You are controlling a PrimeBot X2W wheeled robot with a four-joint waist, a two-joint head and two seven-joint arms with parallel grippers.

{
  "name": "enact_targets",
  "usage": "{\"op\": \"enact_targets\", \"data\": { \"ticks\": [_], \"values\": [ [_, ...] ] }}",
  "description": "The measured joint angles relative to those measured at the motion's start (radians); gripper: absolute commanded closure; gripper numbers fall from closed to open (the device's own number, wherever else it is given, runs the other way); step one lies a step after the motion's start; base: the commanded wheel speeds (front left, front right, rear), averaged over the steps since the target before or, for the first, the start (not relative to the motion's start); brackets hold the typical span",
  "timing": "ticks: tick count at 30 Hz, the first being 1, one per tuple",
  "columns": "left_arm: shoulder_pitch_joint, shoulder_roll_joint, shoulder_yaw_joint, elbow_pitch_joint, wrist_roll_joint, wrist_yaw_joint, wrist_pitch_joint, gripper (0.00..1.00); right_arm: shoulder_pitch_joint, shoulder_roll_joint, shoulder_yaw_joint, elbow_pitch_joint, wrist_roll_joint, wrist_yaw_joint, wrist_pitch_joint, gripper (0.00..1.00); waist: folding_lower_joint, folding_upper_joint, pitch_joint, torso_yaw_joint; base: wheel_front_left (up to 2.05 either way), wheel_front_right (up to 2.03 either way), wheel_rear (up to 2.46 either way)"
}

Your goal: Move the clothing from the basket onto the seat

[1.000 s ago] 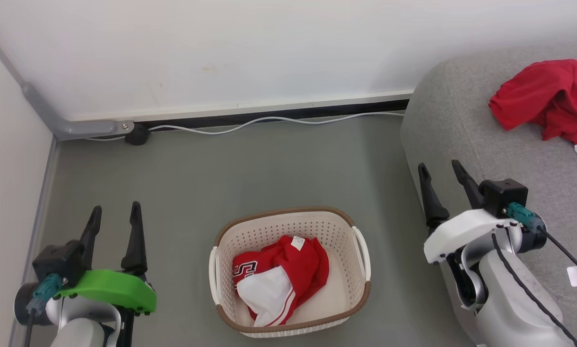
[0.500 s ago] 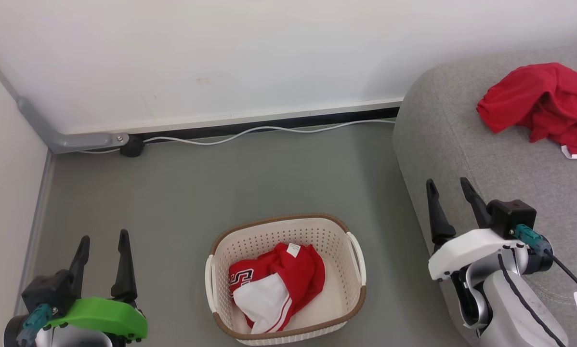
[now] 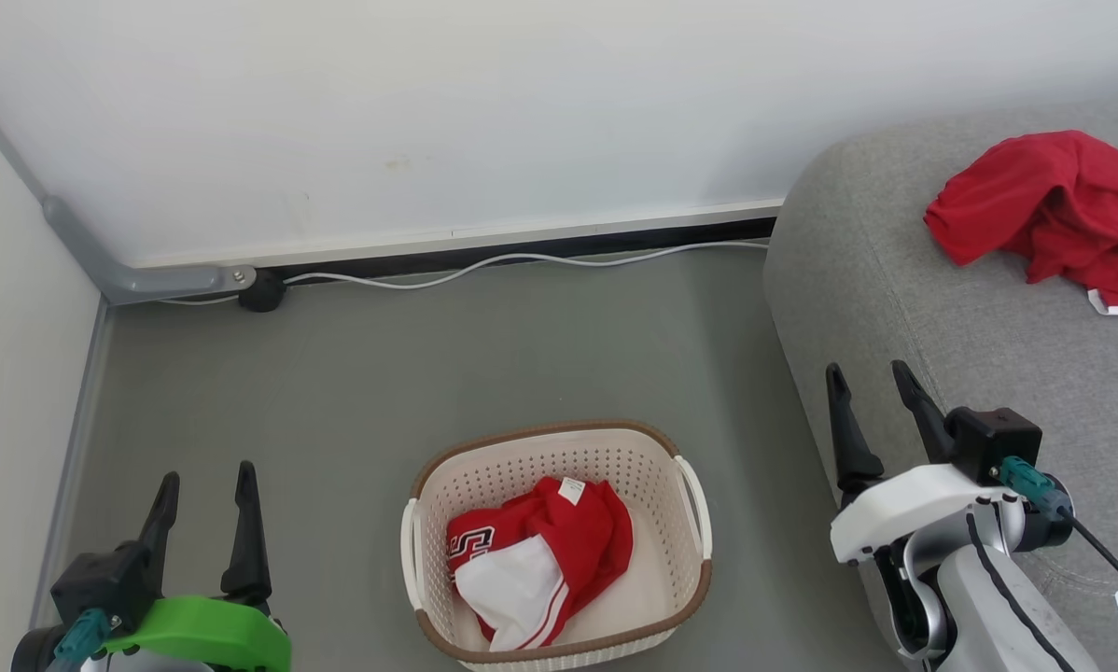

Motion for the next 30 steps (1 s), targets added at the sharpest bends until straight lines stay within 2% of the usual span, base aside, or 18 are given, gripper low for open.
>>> {"op": "enact_targets", "data": {
  "ticks": [30],
  "values": [
    [0.031,-0.016,0.022,-0.026,0.017,-0.012,0.000,0.00,0.036,0.000,-0.002,-0.051,0.000,-0.009,0.000,0.00,0.0000,0.0000,0.008,0.000,0.00,0.00,0.00]
  ]
}}
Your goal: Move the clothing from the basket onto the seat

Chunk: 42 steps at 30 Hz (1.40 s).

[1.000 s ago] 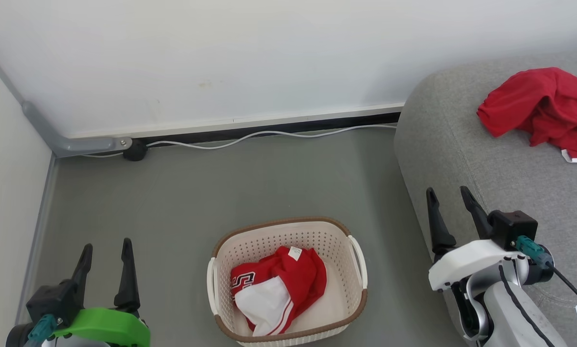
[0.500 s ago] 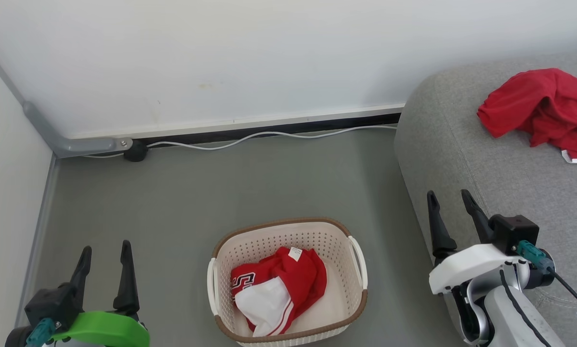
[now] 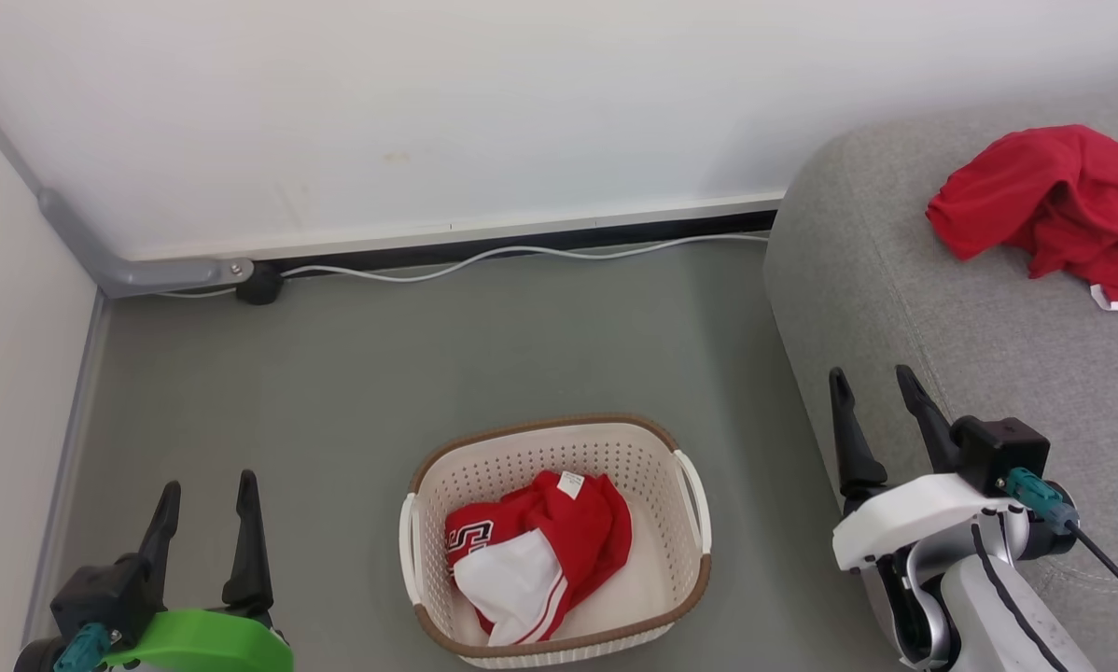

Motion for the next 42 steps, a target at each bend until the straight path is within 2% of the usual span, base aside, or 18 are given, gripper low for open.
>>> {"op": "enact_targets", "data": {
  "ticks": [13,20,28,42],
  "values": [
    [-0.007,0.001,-0.020,-0.007,0.026,-0.023,0.000,0.00,-0.025,0.000,-0.017,-0.039,0.001,-0.001,0.000,0.00,0.0000,0.0000,0.086,-0.008,0.00,0.00,0.00],
    [-0.100,0.007,-0.062,-0.007,0.063,-0.043,0.015,0.00,-0.095,0.000,-0.034,-0.071,0.002,-0.009,0.000,0.00,0.0000,0.0000,0.169,-0.016,0.00,0.00,0.00],
    [-0.216,0.005,-0.154,0.012,0.121,-0.080,0.065,0.00,-0.222,-0.002,-0.052,-0.105,0.001,-0.009,0.000,0.00,0.0000,0.0000,0.290,-0.034,0.00,0.00,0.00],
    [-0.409,-0.048,-0.268,0.135,0.188,-0.132,0.126,0.00,-0.454,-0.011,-0.057,-0.162,-0.012,-0.008,0.000,0.00,0.0001,0.0000,0.487,-0.077,0.00,0.00,0.00]
  ]
}}
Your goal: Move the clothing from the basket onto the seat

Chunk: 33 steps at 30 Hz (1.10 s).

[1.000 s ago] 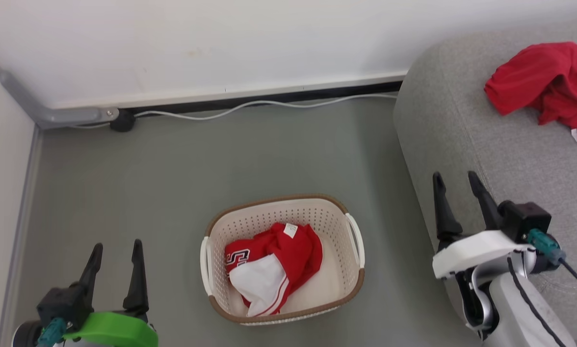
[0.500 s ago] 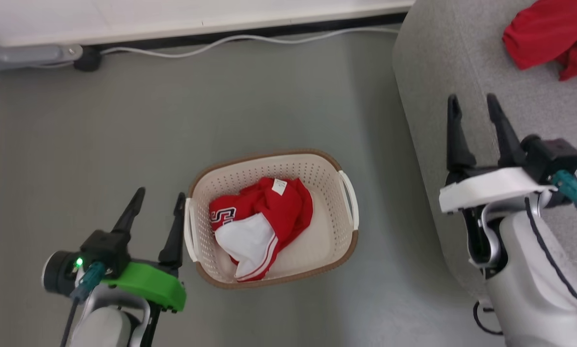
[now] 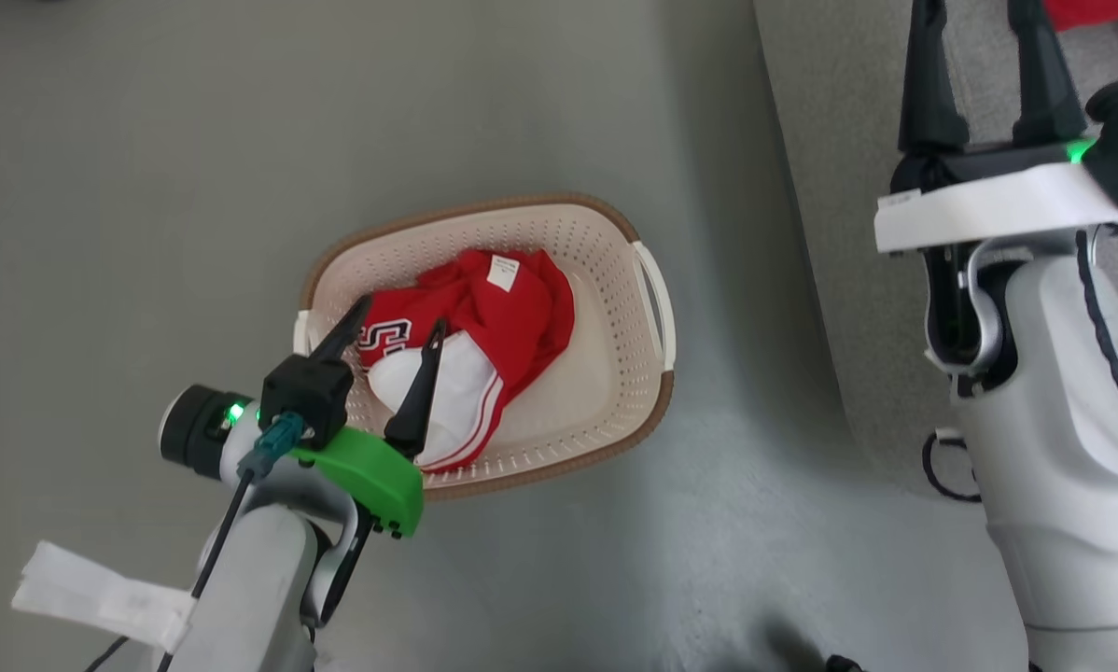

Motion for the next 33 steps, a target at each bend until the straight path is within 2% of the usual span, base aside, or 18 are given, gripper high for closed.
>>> {"op": "enact_targets", "data": {
  "ticks": [19,33],
  "values": [
    [-0.229,-0.007,-0.078,0.178,0.117,-0.035,0.052,0.00,-0.243,0.012,0.020,-0.049,0.000,0.005,0.000,0.00,0.0001,0.0000,0.270,-0.070,0.00,0.00,0.00],
    [-0.376,0.017,-0.097,0.271,0.169,-0.052,0.054,0.00,-0.317,0.024,0.030,-0.049,0.003,0.005,0.000,0.00,0.0001,0.0000,0.439,-0.133,0.00,0.00,0.00]
  ]
}}
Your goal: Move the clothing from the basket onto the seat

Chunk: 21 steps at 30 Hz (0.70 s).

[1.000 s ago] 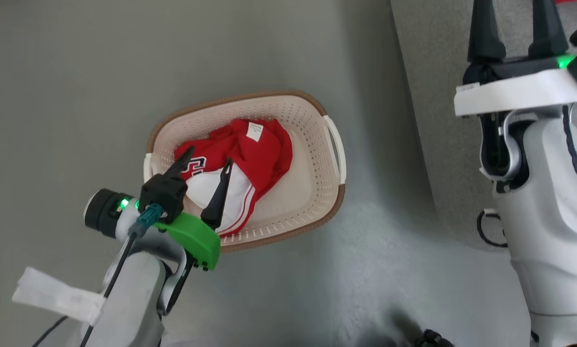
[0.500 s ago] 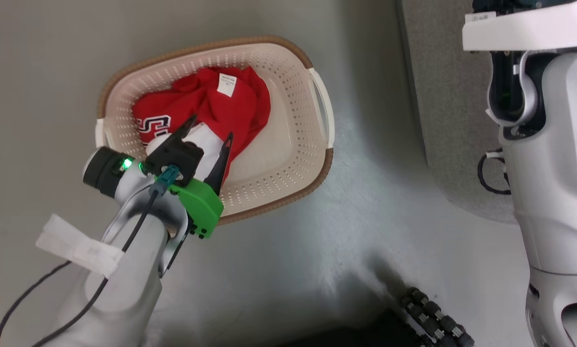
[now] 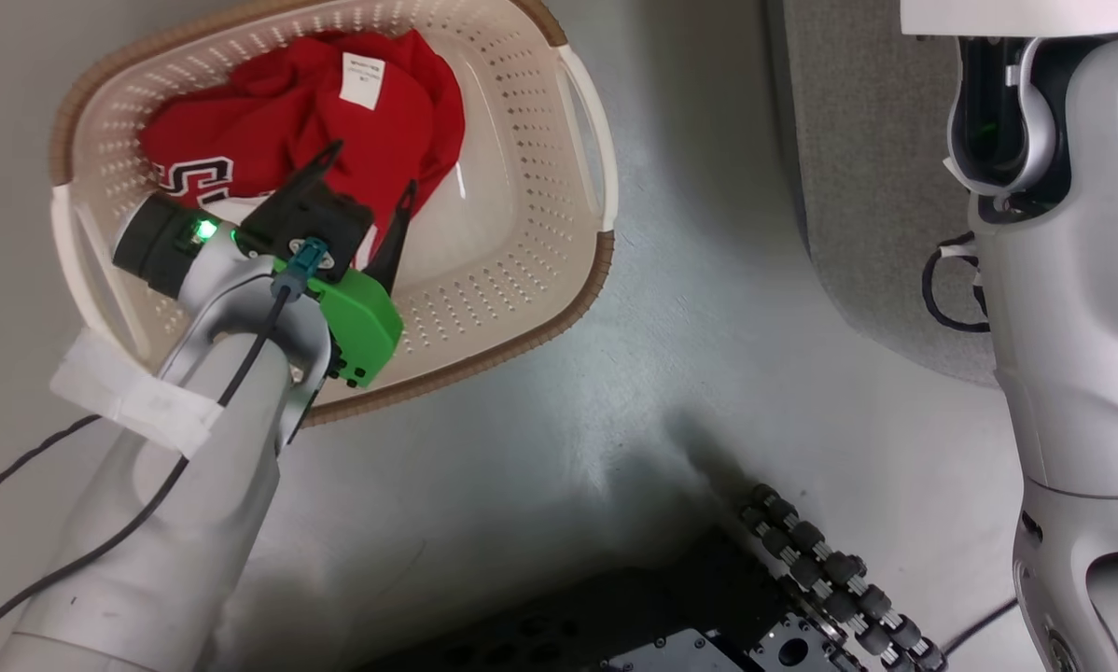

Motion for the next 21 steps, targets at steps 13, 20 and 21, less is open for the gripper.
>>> {"op": "enact_targets", "data": {
  "ticks": [13,20,21],
  "values": [
    [-0.073,0.033,0.032,0.098,0.021,0.020,-0.026,0.00,-0.050,0.010,0.013,0.015,0.018,0.000,0.000,0.00,0.0000,0.0000,0.083,-0.056,0.00,0.00,0.00],
    [-0.118,0.050,0.043,0.149,0.058,0.063,-0.037,0.00,-0.061,0.011,0.013,0.014,0.019,0.000,0.000,0.00,0.0000,0.0000,0.104,-0.066,0.00,0.00,0.00],
    [-0.118,0.049,0.044,0.159,0.058,0.065,-0.037,0.00,-0.061,0.011,0.013,0.014,0.019,0.000,0.000,0.00,-0.0001,0.0000,0.105,-0.067,0.00,0.00,0.00]
  ]
}}
